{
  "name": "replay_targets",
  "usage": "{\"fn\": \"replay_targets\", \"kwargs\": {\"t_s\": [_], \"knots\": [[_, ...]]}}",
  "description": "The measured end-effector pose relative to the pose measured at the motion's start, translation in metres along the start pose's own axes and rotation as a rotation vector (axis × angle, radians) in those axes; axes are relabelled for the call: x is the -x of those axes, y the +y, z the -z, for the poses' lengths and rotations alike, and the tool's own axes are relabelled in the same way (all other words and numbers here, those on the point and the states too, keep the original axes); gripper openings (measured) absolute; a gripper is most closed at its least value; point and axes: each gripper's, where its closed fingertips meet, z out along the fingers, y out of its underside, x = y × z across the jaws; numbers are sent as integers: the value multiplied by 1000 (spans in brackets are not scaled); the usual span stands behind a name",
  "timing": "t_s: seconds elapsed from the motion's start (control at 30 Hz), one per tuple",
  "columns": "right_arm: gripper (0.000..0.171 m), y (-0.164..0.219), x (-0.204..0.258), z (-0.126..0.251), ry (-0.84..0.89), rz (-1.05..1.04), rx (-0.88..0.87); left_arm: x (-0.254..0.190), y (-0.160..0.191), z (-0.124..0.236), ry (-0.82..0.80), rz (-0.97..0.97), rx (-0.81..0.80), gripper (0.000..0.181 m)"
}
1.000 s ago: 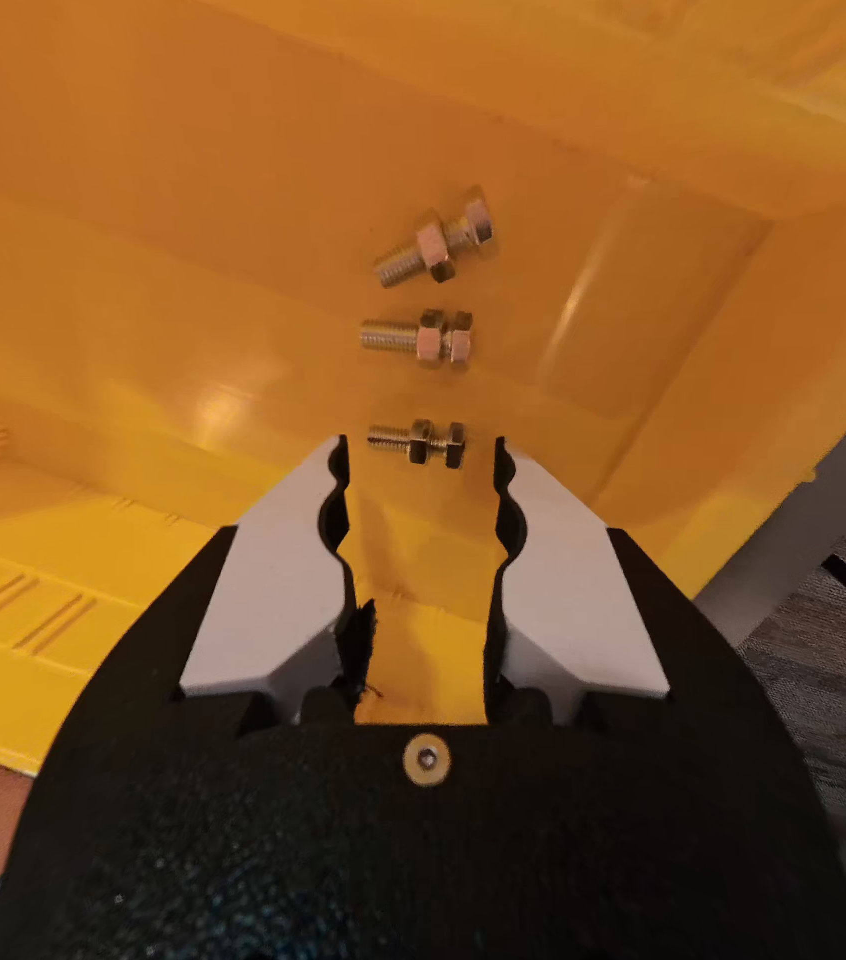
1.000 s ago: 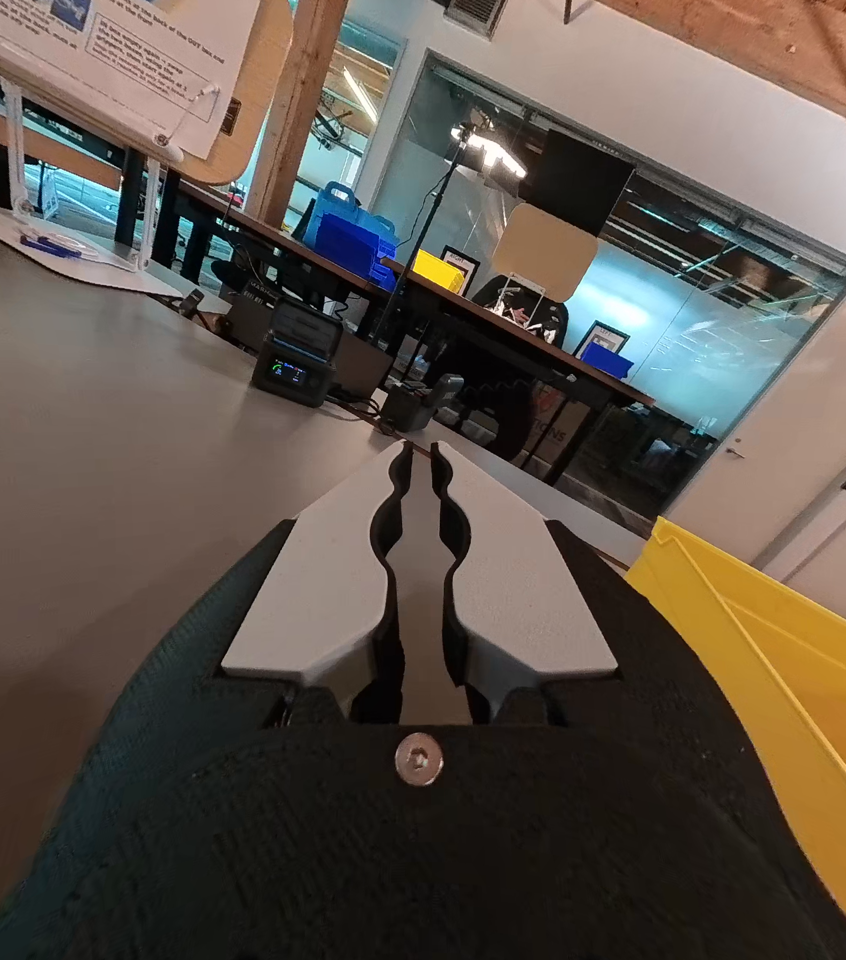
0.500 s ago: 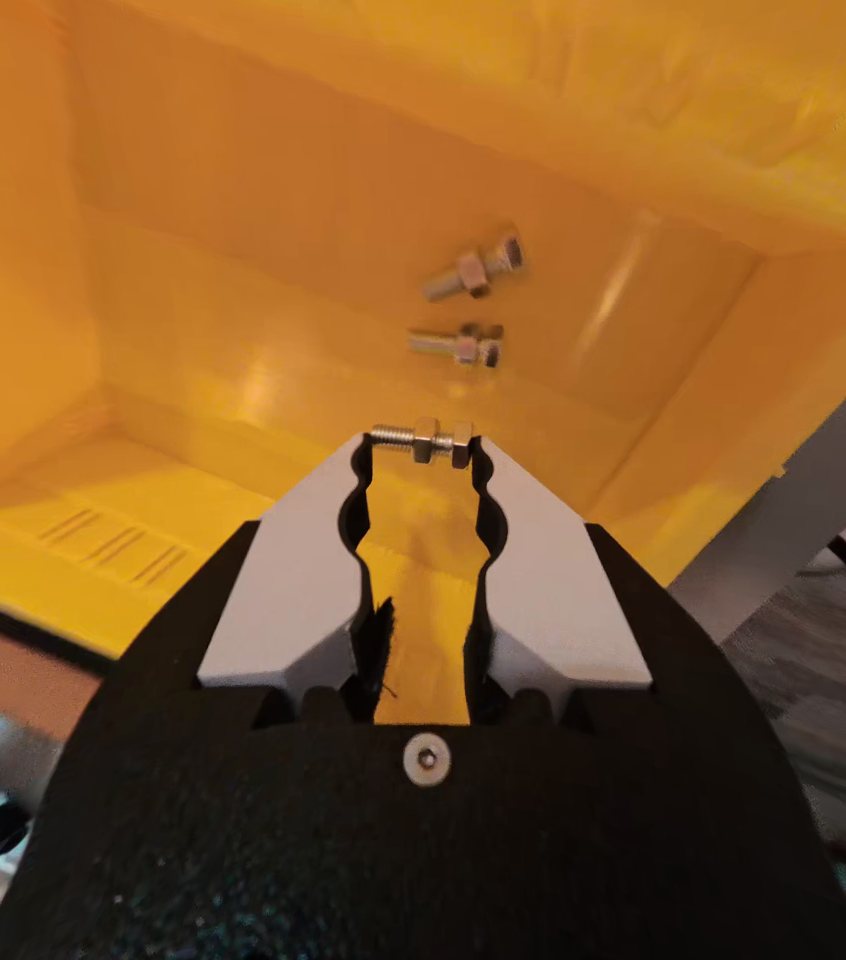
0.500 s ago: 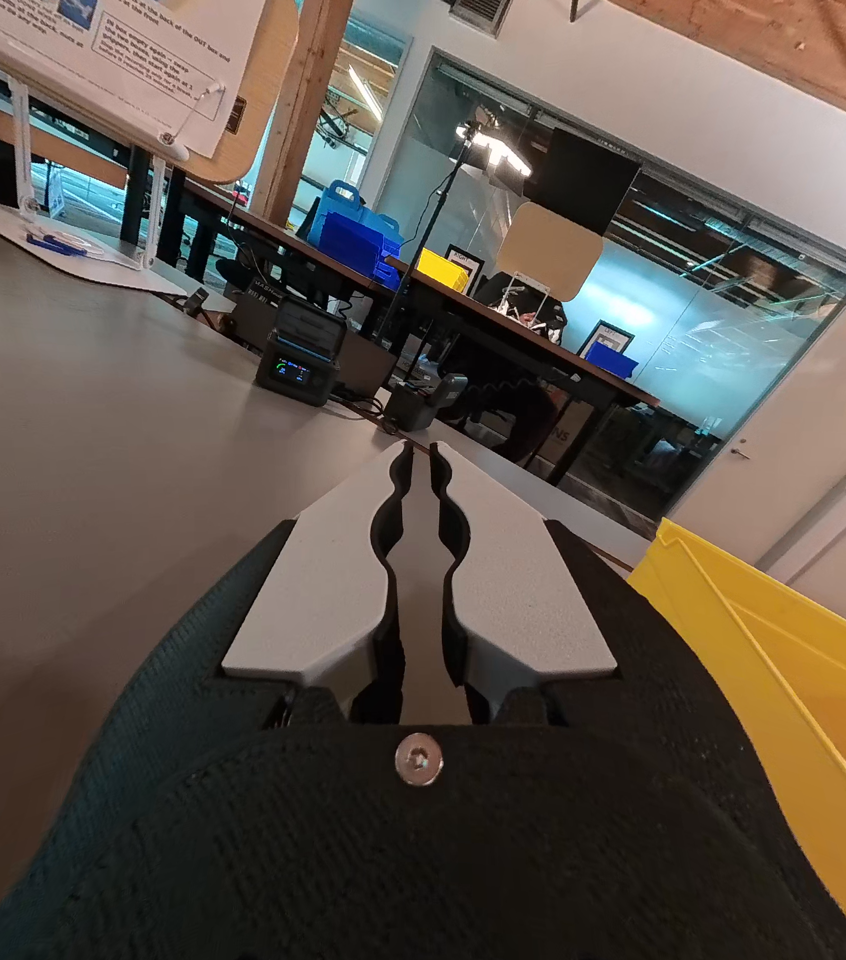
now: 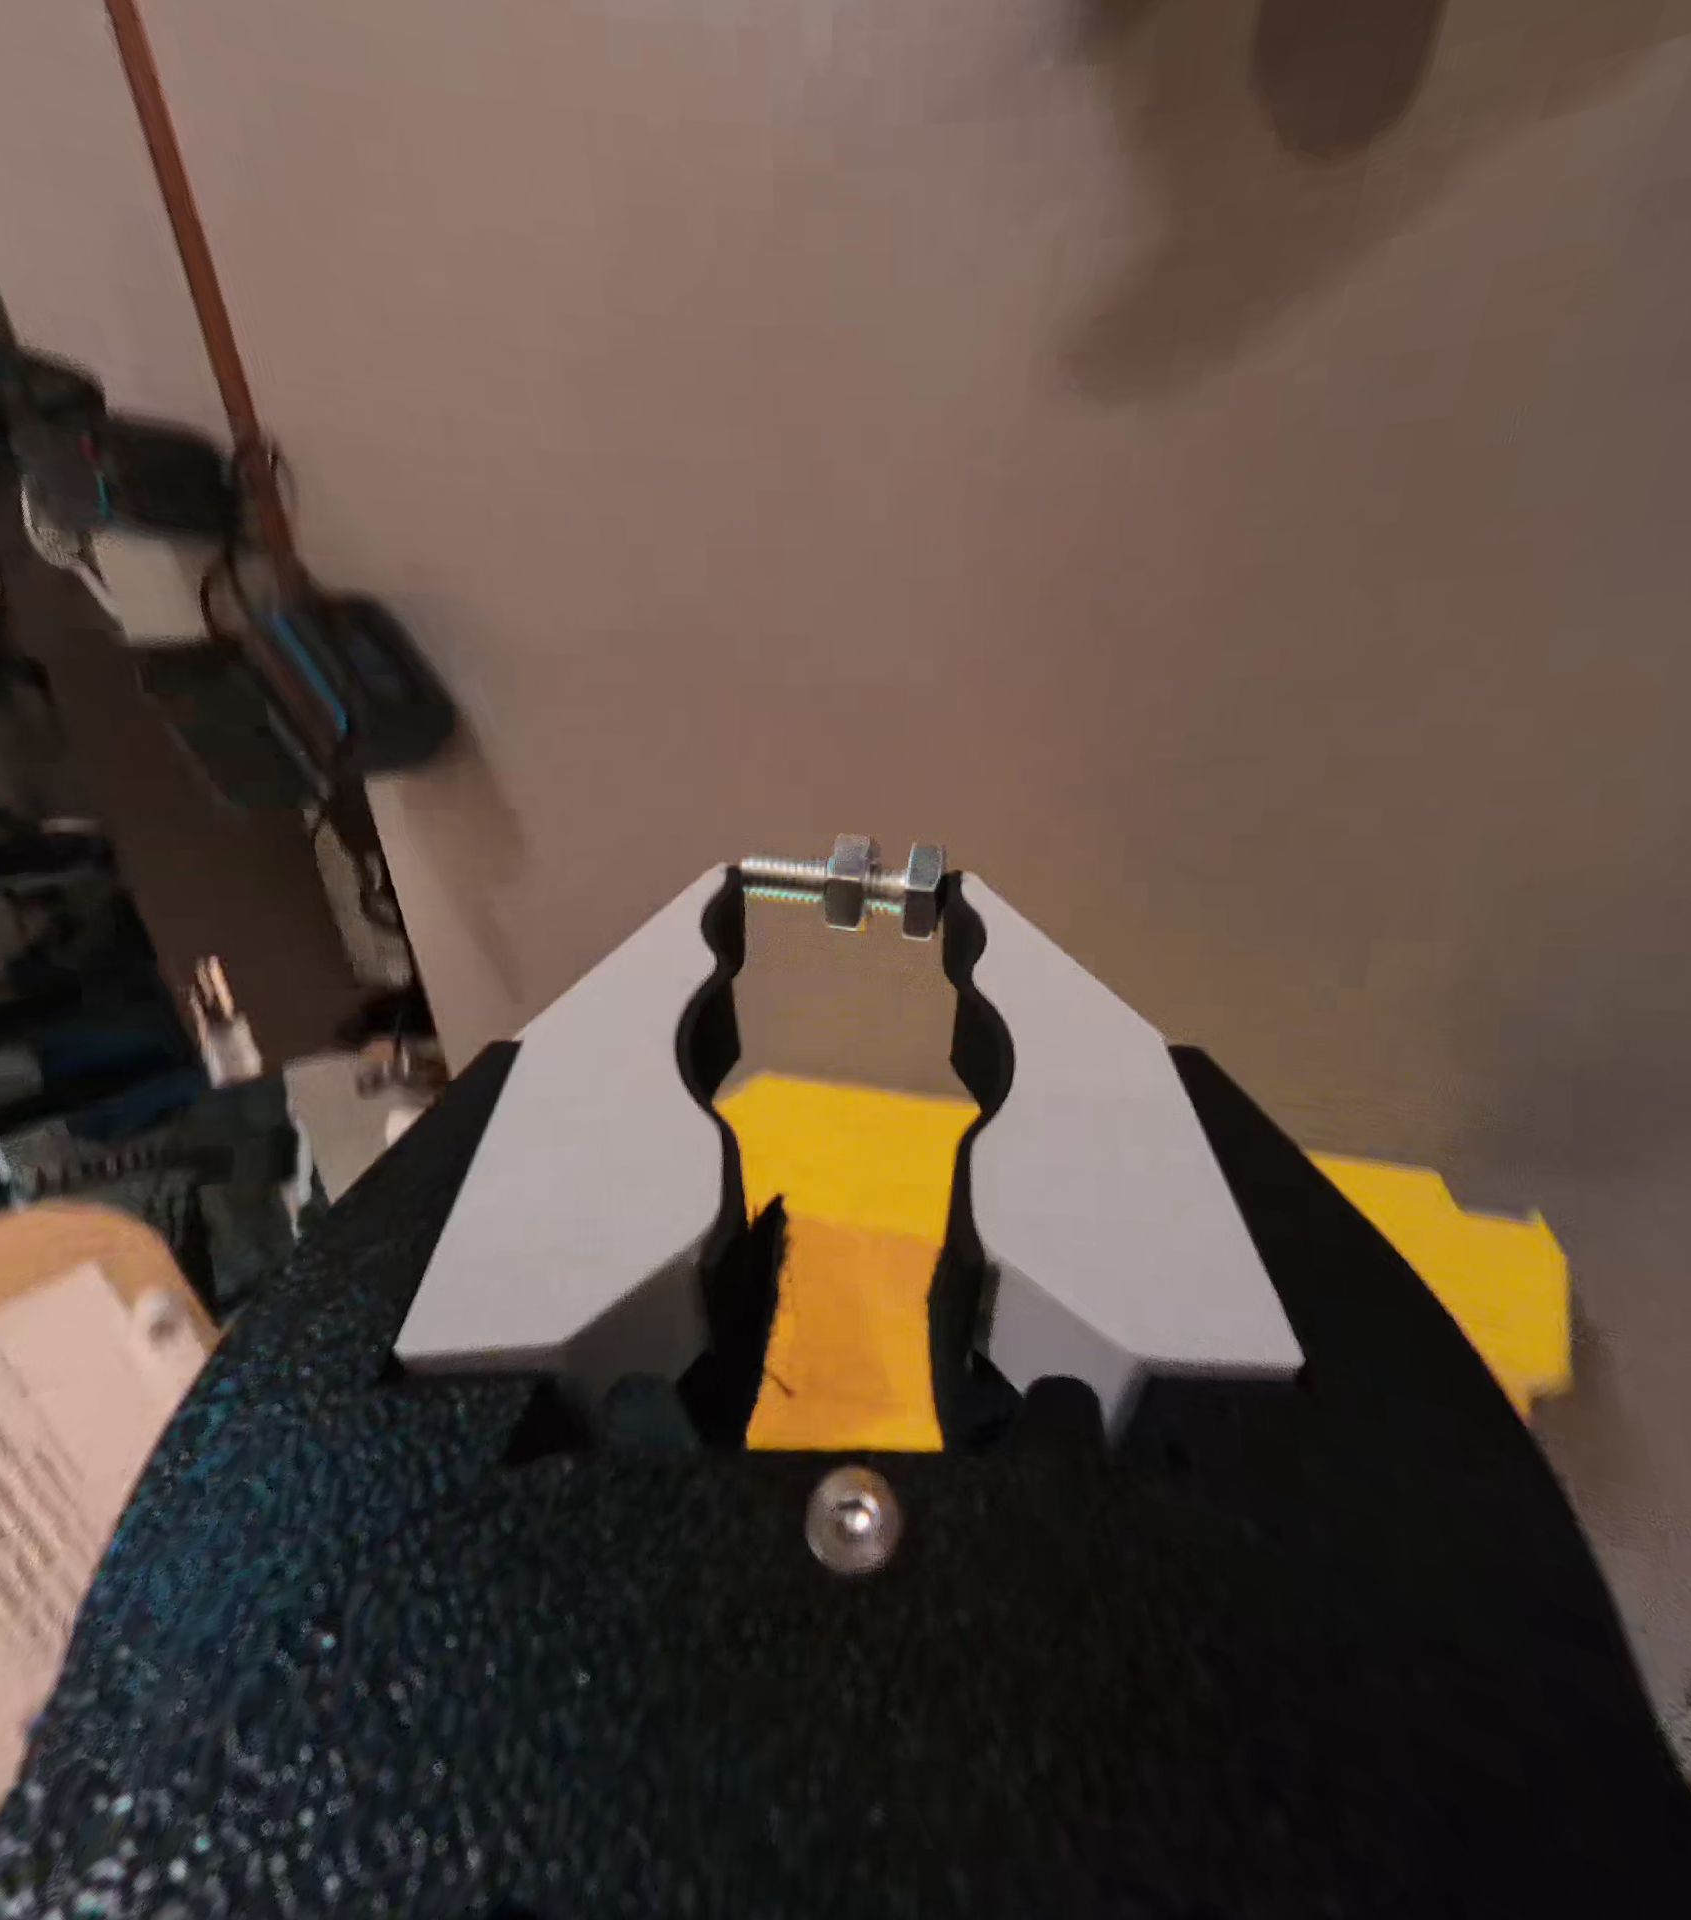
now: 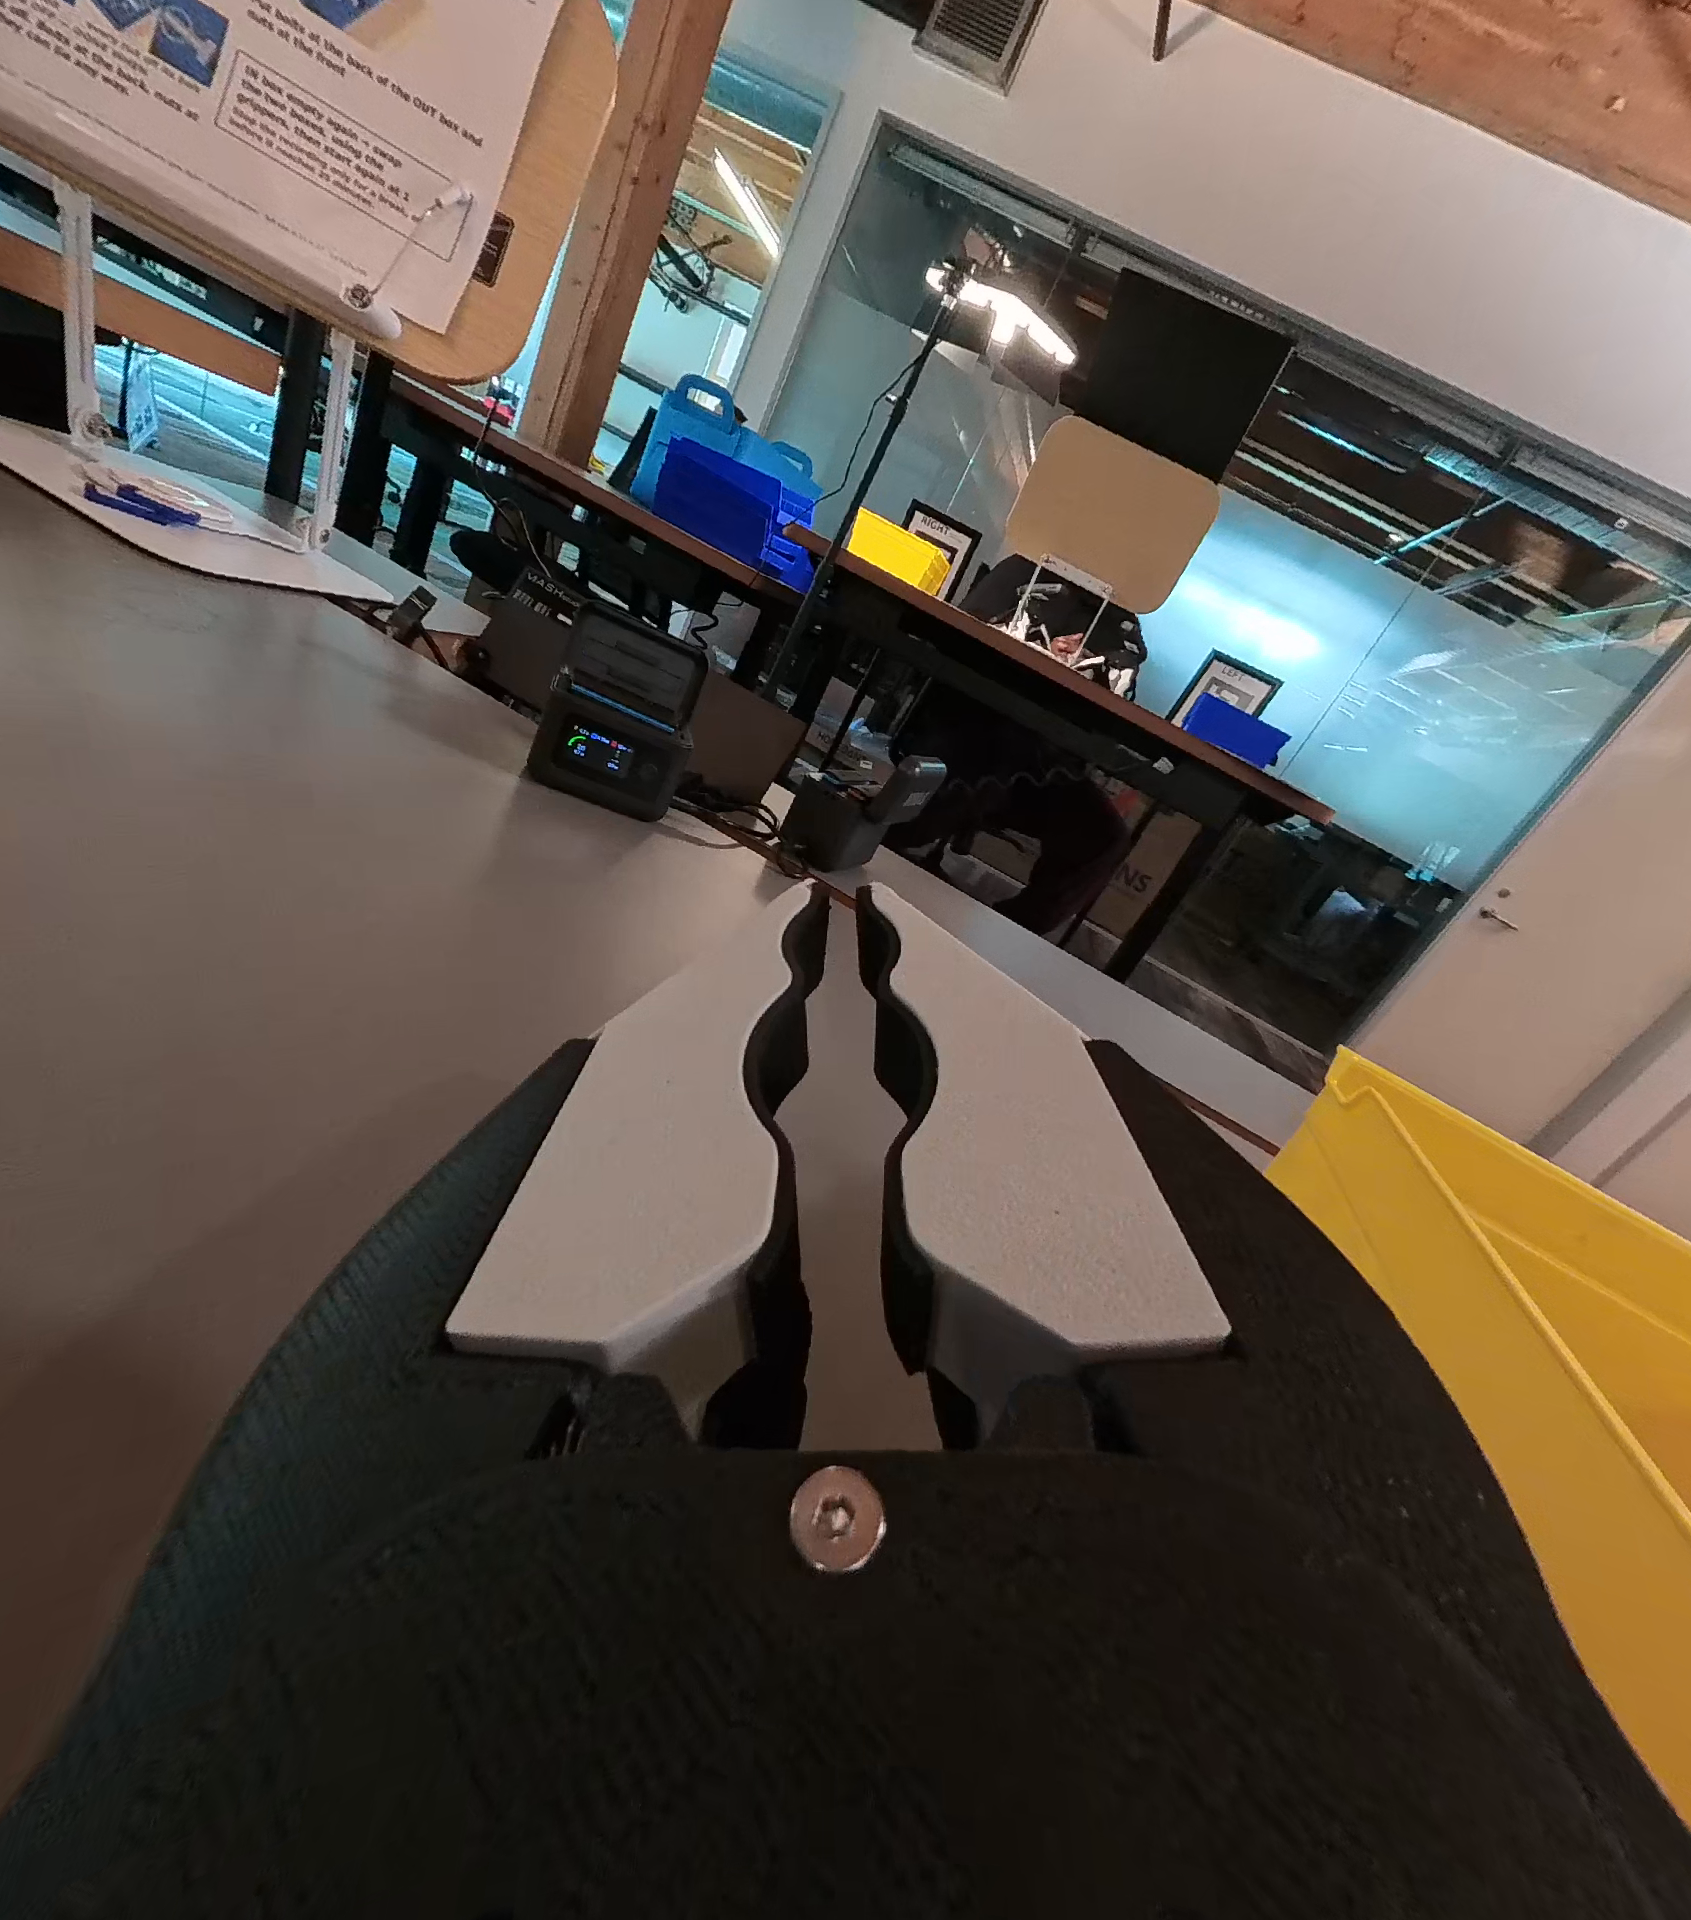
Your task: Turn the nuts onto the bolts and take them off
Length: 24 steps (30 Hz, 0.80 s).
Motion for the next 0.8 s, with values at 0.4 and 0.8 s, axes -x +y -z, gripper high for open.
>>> {"fn": "replay_targets", "kwargs": {"t_s": [0.4, 0.8], "knots": [[2, -1, -4, 0, -2, -42, -11, -49, -115, -143, 278, -288, -24, 36], [2, -2, -2, -1, -17, -58, -18, -64, -111, -164, 373, -332, 12, 36]]}}
